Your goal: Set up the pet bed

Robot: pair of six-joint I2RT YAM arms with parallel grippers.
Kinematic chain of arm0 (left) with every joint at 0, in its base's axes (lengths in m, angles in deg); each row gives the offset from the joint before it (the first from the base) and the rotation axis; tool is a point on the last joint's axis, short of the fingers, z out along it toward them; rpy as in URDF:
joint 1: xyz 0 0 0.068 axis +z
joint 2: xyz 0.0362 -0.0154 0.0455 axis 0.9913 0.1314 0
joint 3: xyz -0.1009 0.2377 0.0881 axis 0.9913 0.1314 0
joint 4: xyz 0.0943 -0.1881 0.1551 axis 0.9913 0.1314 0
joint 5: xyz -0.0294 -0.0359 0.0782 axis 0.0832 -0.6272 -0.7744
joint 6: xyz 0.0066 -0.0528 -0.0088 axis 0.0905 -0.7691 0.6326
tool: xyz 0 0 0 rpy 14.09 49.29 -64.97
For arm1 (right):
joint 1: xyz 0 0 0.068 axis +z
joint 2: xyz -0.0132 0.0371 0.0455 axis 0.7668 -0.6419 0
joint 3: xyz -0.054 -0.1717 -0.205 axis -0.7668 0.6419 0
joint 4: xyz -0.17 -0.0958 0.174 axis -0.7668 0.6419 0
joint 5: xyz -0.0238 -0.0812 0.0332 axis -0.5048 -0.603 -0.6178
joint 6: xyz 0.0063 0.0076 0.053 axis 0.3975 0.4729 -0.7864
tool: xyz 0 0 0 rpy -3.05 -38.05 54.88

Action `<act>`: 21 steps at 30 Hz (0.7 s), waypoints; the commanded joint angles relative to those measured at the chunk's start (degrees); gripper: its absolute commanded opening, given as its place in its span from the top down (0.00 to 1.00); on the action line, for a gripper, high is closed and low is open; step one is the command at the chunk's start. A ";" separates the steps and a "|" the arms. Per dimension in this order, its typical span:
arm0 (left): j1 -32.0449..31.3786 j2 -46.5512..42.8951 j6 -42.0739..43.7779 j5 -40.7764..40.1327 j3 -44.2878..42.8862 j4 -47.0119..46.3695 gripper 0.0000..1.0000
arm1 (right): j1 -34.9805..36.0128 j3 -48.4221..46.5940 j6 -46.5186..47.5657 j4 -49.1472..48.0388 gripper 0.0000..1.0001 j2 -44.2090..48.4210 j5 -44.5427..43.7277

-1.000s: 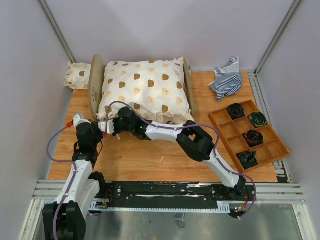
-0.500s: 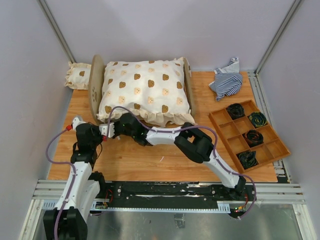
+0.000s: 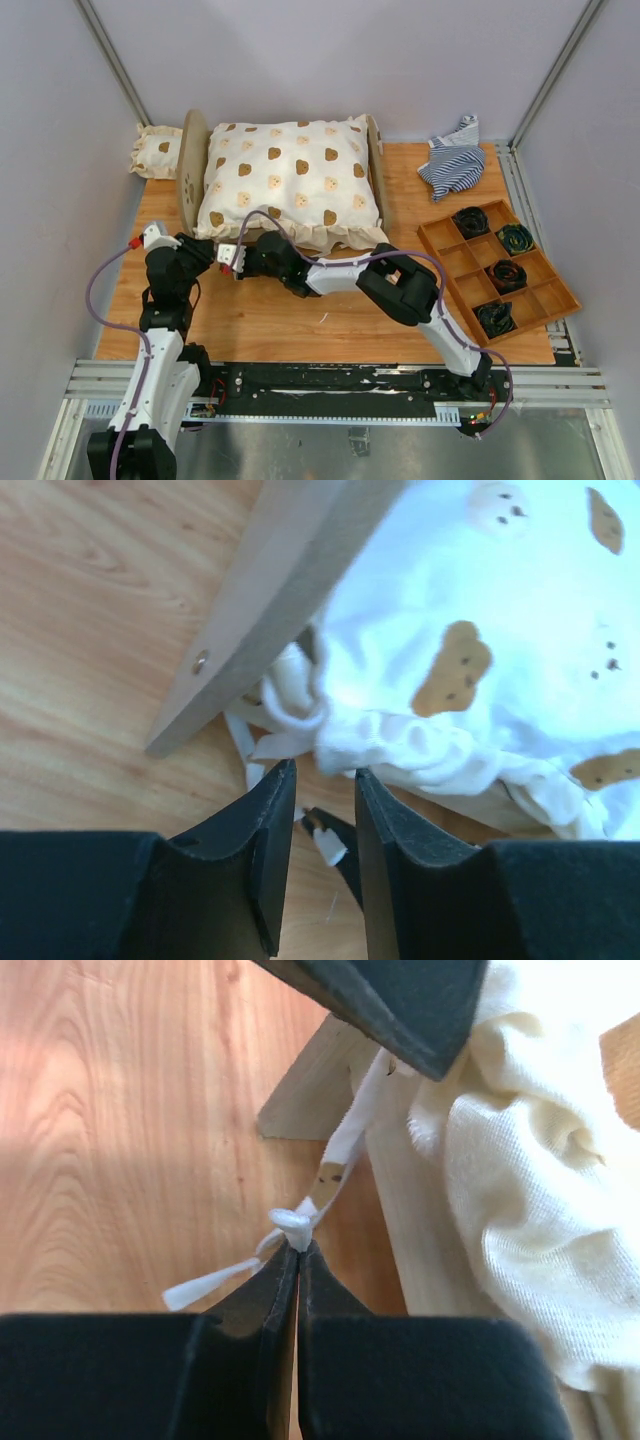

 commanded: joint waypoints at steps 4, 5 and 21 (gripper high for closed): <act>-0.16 -3.94 6.25 4.57 -2.97 2.65 0.65 | -2.70 -1.52 -19.42 3.90 1.00 4.35 8.34; -0.16 -5.04 5.42 4.31 -3.03 4.09 0.66 | -3.11 -1.51 -20.45 3.87 1.00 4.43 9.05; -0.16 -1.51 -1.56 18.30 0.53 1.68 0.45 | -4.00 -5.99 -22.68 8.92 1.00 3.48 13.06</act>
